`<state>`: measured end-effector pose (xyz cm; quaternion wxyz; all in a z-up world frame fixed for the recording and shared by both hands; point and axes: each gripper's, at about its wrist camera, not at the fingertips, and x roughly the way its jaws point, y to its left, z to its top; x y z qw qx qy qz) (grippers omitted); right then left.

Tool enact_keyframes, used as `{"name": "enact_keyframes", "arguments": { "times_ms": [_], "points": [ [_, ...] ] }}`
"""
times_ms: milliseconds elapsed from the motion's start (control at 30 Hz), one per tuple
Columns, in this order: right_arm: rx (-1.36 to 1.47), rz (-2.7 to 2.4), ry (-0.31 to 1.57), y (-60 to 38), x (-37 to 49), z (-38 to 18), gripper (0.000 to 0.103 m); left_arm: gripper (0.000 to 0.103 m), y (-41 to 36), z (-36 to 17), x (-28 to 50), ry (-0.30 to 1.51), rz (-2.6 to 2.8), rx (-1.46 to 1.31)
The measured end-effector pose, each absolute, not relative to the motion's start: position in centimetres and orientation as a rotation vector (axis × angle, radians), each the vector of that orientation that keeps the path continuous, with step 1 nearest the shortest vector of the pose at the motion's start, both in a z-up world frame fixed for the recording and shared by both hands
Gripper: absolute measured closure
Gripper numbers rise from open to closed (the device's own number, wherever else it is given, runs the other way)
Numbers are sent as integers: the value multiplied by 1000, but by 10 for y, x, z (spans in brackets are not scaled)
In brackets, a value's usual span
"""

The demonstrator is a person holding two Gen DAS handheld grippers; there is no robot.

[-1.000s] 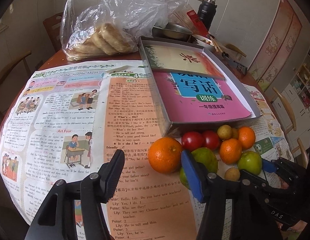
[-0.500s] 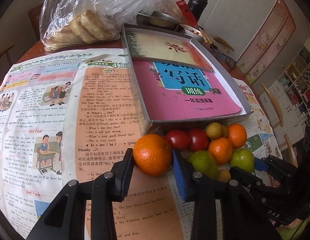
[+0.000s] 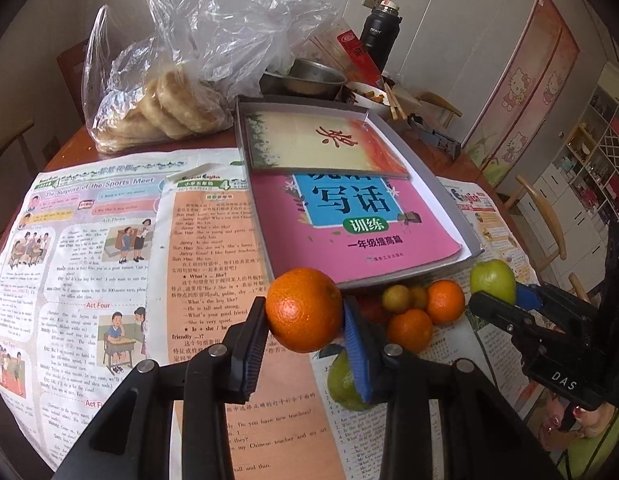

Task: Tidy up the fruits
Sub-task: 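Carry the orange with the left tool while the right tool carries the pear over the tray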

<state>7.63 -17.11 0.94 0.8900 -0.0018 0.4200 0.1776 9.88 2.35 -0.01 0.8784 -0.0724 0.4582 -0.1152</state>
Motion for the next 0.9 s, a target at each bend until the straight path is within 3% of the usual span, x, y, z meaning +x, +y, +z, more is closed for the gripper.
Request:
{"name": "enact_keyframes", "arguments": {
  "times_ms": [900],
  "points": [
    [-34,330,941,-172,154,-15,61,66,-19,-20,156,988,-210,-70]
  ]
}}
